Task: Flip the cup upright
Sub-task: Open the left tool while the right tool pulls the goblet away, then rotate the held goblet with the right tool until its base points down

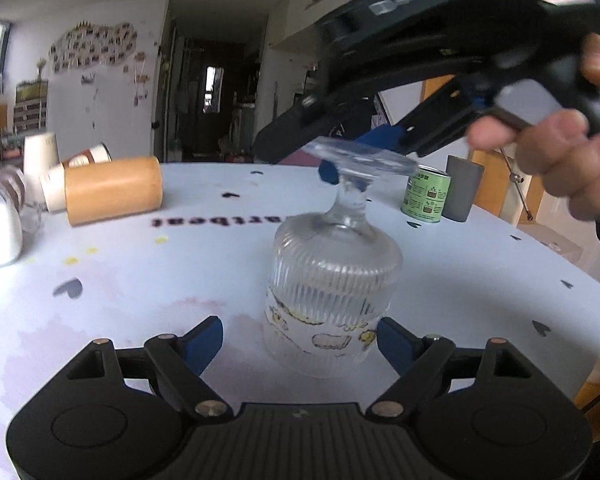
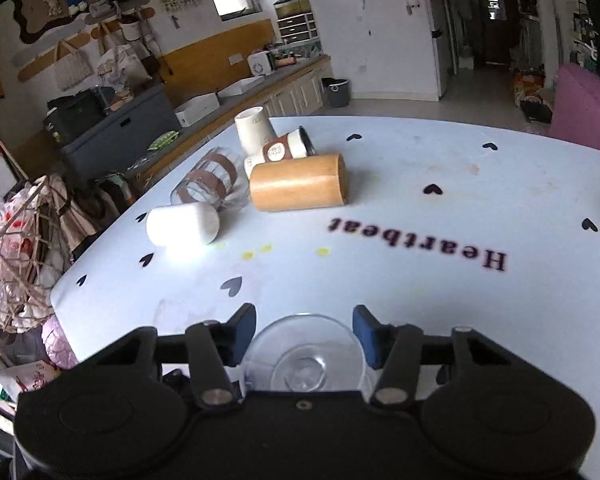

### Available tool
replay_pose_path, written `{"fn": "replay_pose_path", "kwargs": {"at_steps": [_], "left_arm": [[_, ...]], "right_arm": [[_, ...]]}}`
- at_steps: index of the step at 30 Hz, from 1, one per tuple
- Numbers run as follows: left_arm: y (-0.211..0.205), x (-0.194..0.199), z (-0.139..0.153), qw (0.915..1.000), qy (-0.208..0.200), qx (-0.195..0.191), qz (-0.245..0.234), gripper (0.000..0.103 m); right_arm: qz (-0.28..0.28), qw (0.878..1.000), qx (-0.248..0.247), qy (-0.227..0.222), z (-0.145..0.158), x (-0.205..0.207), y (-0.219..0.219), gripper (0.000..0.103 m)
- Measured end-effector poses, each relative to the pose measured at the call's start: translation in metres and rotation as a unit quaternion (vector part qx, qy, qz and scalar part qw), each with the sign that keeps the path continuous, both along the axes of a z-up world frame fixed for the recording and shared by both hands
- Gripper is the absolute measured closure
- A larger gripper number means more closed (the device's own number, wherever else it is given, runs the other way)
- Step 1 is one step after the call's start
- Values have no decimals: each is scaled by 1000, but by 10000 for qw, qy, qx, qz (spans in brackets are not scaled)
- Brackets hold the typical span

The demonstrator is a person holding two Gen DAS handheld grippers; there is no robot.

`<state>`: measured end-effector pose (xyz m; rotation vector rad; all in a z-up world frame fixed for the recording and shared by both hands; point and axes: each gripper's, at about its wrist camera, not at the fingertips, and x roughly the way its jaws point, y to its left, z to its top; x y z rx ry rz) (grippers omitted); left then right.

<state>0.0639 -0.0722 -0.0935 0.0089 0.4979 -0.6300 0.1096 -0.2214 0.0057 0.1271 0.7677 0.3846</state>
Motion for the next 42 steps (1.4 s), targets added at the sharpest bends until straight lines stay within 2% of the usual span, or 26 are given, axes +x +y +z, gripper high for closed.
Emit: {"fn": "replay_pose_path", "kwargs": {"at_steps": [5,10,15,17,18,21,30,33,35,37,39,42], "left_arm": [[-5,5,-1,9997,200,-43,-115,18],[-18,15,-7,9992,402,10,57,19],[-25,11,-8,9992,268,273,108,20],[-25,6,-9,9990,180,396,124,21],[-23,3,-9,9988,149,427,170,21],[-13,-1,-8,9990,200,367,173,21],[10,-11,-1,9988,136,79,468,20],[9,-10,0,9988,153,52,471,20],[8,-9,-1,9987,167,42,478,20],[8,-10,-1,9987,170,9,480,20],[9,-10,-1,9987,166,-54,477,20],[9,-10,-2,9986,193,-102,479,20]], "right_arm": [[200,9996,-38,-190,4,-26,-6,49],[323,9989,-151,-321,1,-54,-16,49],[197,9993,-131,-305,-20,-72,-29,50],[72,9996,-134,-243,-30,-74,-33,55],[-5,9997,-126,-202,-36,-74,-36,67],[-80,9999,62,-23,-45,-75,-43,68],[-277,9995,-98,89,-53,-69,-45,68],[-290,9990,-343,-10,-45,-68,-47,68],[-284,9977,-582,-219,-28,-65,-49,63],[-304,9929,-1061,-438,-9,-53,-48,33],[-330,9879,-1476,-329,1,-31,-48,28],[-381,9880,-1430,441,-3,7,-58,28]]}}
